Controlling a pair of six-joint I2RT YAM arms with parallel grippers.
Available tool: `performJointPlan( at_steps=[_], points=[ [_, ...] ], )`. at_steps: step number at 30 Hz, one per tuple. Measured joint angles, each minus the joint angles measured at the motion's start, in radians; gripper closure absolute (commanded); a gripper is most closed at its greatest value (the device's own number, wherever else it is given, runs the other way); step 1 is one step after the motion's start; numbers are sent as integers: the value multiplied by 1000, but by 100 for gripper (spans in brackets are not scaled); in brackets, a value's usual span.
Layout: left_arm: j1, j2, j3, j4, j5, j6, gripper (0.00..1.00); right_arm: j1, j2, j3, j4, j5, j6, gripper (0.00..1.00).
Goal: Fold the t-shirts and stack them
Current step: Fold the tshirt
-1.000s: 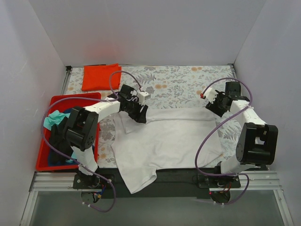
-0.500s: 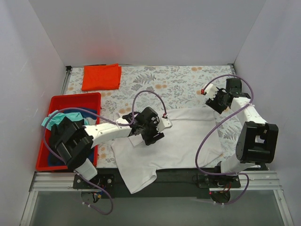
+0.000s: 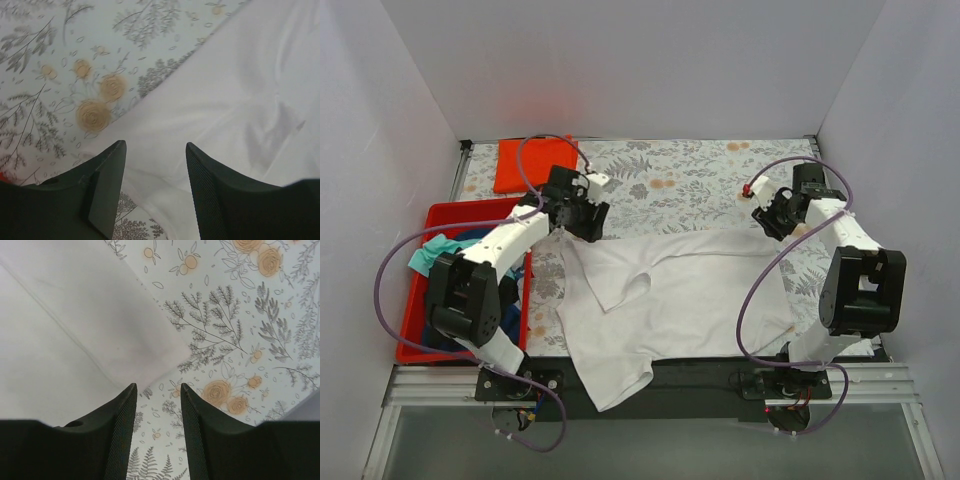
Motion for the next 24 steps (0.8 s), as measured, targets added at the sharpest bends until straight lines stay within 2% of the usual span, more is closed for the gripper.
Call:
performJointPlan(
  at_steps=[4,8,13,17,19,20,22,24],
  points=[
    [140,33,21,-50,29,-87,49,24,54,6,-16,-10,53,57],
    [224,71,21,-106,57,-156,46,40,103,6,-21,-6,90,59],
    [247,124,21,-137,71,-210,45,46,167,14,-24,8,130,61],
    [246,155,19,-134,97,-246,48,46,201,23,-24,27,148,62],
    [245,161,16,-122,110,-262,52,46,211,27,-24,35,156,62],
    [245,164,14,-116,115,-273,60,46,214,29,-24,40,157,62],
    [245,171,14,-106,119,-283,69,46,221,33,-23,47,158,62],
    [246,184,14,-88,115,-297,84,46,222,33,-23,51,159,62]
  ],
)
